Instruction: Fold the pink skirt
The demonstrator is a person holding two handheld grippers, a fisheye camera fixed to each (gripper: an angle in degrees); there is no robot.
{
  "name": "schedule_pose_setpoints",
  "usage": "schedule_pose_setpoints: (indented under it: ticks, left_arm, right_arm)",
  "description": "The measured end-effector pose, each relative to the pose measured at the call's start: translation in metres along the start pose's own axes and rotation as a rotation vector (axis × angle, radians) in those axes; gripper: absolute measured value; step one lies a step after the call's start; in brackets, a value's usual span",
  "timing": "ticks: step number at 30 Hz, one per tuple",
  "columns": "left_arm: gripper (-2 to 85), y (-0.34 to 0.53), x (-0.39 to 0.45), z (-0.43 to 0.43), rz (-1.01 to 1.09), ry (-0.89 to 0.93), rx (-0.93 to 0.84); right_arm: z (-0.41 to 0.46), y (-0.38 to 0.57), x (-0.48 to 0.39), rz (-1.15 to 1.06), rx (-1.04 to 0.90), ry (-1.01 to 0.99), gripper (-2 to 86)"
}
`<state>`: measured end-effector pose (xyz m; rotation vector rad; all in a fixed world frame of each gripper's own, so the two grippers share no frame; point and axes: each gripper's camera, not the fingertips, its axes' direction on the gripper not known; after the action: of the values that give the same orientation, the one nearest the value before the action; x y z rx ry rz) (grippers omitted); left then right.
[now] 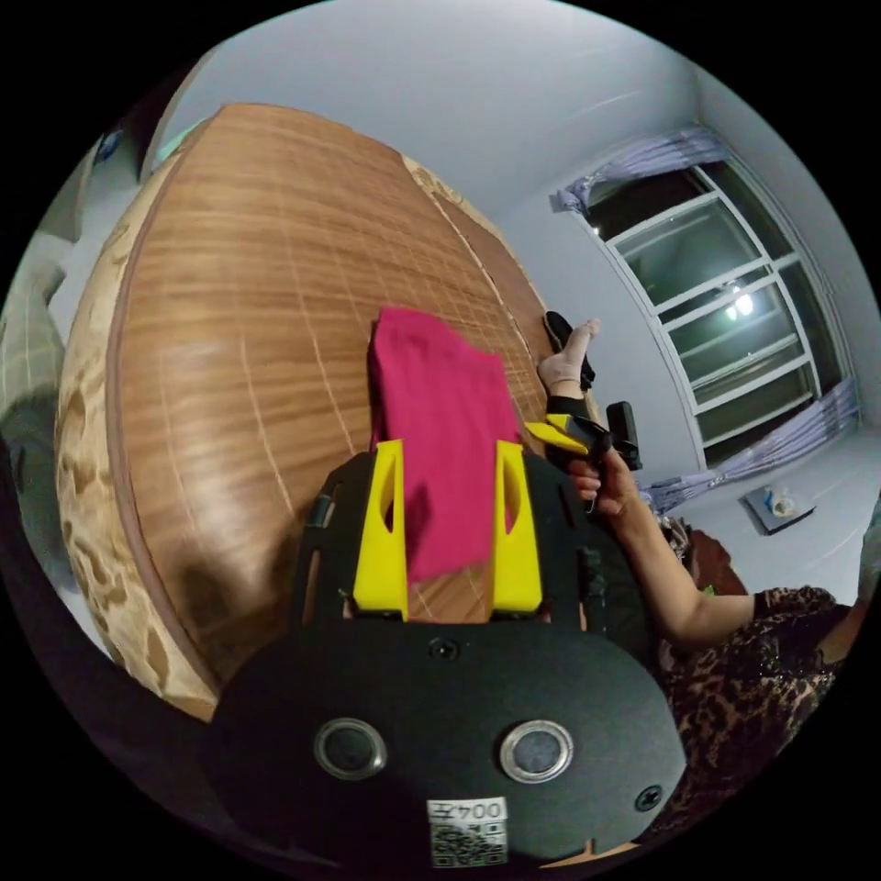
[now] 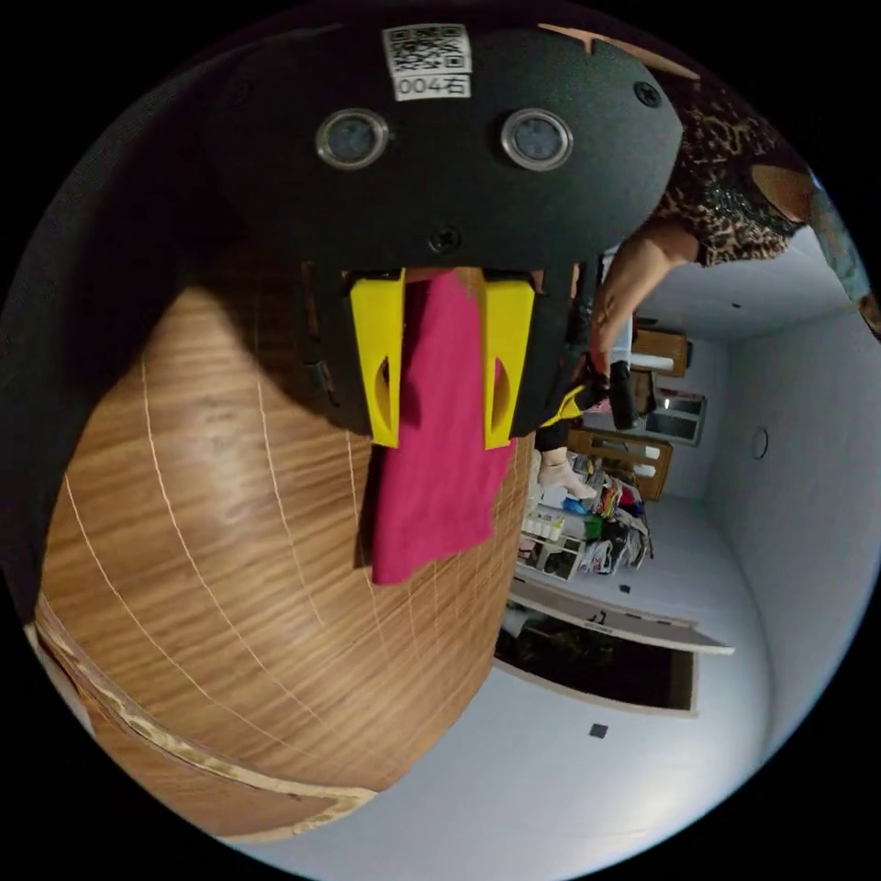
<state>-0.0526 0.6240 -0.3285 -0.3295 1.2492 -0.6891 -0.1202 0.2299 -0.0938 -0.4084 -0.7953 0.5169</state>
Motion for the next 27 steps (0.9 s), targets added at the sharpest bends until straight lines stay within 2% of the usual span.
schedule_pose_setpoints:
  ticks: [3, 7, 10, 21, 27]
  left_arm:
    - [13.5, 0.032, -0.014, -0.010, -0.062, 0.041, 0.031]
    - [14.1, 0.064, -0.028, -0.016, -0.117, 0.096, 0.049]
    - [14.7, 0.077, -0.036, -0.018, -0.141, 0.137, 0.043]
    - [16.0, 0.120, -0.059, -0.014, -0.240, 0.272, -0.007]
    - [15.0, 0.142, -0.052, 0.000, -0.202, 0.283, -0.070]
  right_arm:
    - [-0.001, 0.007, 0.001, 0.033, -0.021, 0.028, 13.8]
    - [0.016, 0.011, -0.009, 0.023, -0.123, 0.205, 14.0]
    - [0.033, 0.018, -0.007, 0.048, -0.209, 0.203, 14.0]
    - [0.054, 0.037, -0.003, 0.123, -0.313, 0.226, 10.1]
    - [0.057, 0.041, -0.001, 0.136, -0.288, 0.216, 10.5]
